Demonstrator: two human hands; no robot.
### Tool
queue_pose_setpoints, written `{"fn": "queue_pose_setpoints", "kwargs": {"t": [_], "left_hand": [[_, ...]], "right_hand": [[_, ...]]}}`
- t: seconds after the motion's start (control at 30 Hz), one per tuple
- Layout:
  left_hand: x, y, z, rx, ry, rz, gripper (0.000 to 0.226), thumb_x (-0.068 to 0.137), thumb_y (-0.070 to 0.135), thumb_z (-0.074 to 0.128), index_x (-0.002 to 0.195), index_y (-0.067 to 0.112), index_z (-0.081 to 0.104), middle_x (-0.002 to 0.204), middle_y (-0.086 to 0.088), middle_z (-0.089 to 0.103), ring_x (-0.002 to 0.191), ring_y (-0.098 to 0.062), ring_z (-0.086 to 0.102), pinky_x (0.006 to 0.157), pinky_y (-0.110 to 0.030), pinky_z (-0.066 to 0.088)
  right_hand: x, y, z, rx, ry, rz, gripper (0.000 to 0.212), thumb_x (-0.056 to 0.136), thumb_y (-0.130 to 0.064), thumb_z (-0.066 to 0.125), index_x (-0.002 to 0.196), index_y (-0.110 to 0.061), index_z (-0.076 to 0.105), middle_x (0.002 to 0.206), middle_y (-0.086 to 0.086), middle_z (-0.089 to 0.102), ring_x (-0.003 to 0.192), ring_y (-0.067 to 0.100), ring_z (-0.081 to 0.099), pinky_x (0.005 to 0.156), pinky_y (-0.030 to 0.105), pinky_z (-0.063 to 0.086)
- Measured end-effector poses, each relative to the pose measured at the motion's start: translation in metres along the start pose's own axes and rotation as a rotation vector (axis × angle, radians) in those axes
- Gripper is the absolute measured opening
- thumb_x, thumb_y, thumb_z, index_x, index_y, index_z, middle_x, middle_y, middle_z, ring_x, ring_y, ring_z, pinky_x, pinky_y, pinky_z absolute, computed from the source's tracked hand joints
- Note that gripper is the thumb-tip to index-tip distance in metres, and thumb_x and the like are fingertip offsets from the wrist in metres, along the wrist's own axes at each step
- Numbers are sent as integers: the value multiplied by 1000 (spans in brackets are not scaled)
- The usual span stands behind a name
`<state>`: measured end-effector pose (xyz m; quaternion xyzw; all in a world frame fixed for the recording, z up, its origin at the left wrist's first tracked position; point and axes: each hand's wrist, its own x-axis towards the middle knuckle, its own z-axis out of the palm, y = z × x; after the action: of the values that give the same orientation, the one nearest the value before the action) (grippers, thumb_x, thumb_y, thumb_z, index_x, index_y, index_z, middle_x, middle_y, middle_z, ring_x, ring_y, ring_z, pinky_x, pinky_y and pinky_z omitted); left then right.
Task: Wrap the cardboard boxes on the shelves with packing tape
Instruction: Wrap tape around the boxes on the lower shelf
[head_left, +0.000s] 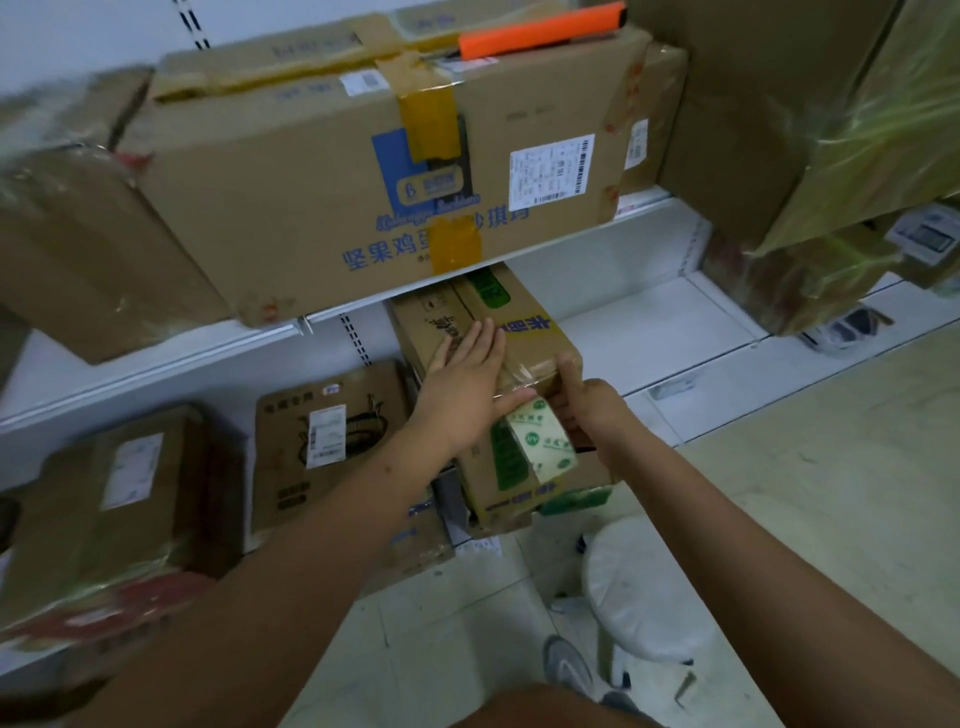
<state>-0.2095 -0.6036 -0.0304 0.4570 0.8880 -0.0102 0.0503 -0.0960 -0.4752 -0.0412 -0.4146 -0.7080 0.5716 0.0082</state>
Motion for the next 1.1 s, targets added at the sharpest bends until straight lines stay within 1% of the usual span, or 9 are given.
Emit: {"fn": "queue_pose_setpoints", "kwargs": {"t": [0.17,0.3,0.47,0.57,0.63,0.77,0.9,1.0,1.1], "left_hand": [[5,5,-2,114,-12,8,86,98,66,16,158,8,0,166,-10,-4,154,-22,-4,125,-38,-2],[-3,6,-6,104,-7,25,85,98,66,19,159,9,2,166,-8,-3,154,-21,-3,123,-36,2],[-12,-6,-12,-186,23,58,82,98,66,31,160,18,6,167,1,-3,153,-15,-3,124,-36,2],[-17,-4,-15,-212,60,-14,89,95,66,42,159,16,7,165,-4,11,150,-24,11,122,-42,17],[-19,0,-16,-200,130,-111,88,89,69,50,154,15,24,151,-7,29,138,-25,26,113,-43,33],[-19,8,-14,-230,189,-220,77,81,76,53,137,24,47,136,1,39,128,-20,35,103,-40,41],[-17,11,-13,-284,178,-271,73,80,75,56,136,30,49,138,6,38,132,-18,35,106,-41,37],[-16,12,-15,-302,175,-286,72,81,73,57,138,31,48,138,7,37,133,-17,34,107,-40,36],[-18,12,-11,-327,194,-297,75,82,75,53,143,33,44,142,9,36,135,-16,32,110,-40,33]], "right_hand": [[-25,19,7,97,-10,-166,51,98,-50,51,73,-8,67,62,0,66,54,10,62,48,17,45],[-27,14,0,-170,199,-461,47,100,-42,51,68,-10,64,63,6,66,61,19,62,60,34,47],[-22,-23,-30,-288,403,-669,42,100,-45,47,73,-18,63,64,-2,65,61,12,60,58,34,46],[-24,-67,-50,-330,519,-807,30,100,-38,51,88,-17,67,77,-2,69,69,15,63,61,34,49],[-25,-110,-65,-357,604,-927,21,100,-31,52,101,-17,67,91,-1,68,80,16,63,67,35,51],[-12,-207,-90,-596,772,-1225,35,102,-18,44,133,-10,56,131,11,59,117,29,55,95,40,43],[30,-268,-104,-1048,483,-962,60,104,-51,24,154,-18,29,157,8,36,145,29,30,120,49,9],[41,-278,-111,-1152,373,-901,64,100,-63,28,142,-18,47,147,14,46,129,36,44,110,50,29],[26,-269,-106,-1168,574,-1073,50,104,-49,33,126,-13,60,131,14,55,114,33,54,87,43,44]]}}
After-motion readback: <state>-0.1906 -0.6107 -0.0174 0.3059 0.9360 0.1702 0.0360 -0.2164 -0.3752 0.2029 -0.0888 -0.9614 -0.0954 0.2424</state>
